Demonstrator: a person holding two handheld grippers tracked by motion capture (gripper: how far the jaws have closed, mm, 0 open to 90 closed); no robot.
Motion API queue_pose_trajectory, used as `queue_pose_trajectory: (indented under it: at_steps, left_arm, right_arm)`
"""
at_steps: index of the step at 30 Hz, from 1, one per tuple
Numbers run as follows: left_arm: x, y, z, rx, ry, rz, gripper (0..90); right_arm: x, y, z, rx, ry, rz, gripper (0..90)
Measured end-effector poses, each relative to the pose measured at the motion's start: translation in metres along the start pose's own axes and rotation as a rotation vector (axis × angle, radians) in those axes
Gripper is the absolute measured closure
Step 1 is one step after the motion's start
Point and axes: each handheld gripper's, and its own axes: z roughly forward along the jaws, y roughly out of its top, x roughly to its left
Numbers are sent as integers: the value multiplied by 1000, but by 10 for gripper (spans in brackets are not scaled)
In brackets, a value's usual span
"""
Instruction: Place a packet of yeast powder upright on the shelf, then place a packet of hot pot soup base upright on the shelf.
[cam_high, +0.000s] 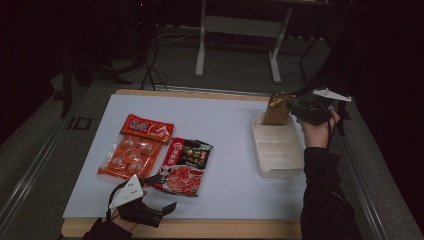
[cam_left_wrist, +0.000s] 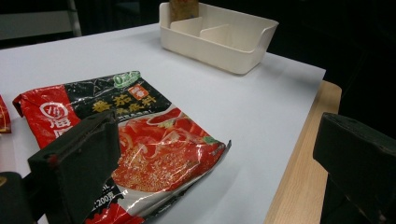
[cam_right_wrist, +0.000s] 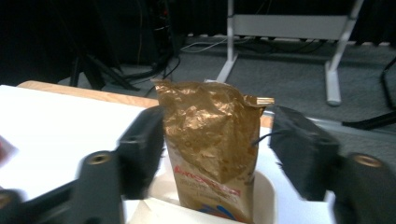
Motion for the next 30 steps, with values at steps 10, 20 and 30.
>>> queue_pose_trajectory:
  at_steps: [10, 20, 30]
  left_arm:
    - [3, 1, 0, 17, 41, -13, 12]
    - [7, 10, -7, 5, 17, -64, 23]
    - [6, 20, -8, 68, -20, -20, 29]
  right_arm:
    - [23, -10, -28, -74, 81, 12, 108]
    - [64, -33, -55, -91, 239, -59, 137]
    - [100, -56, -76, -57, 366, -106, 144]
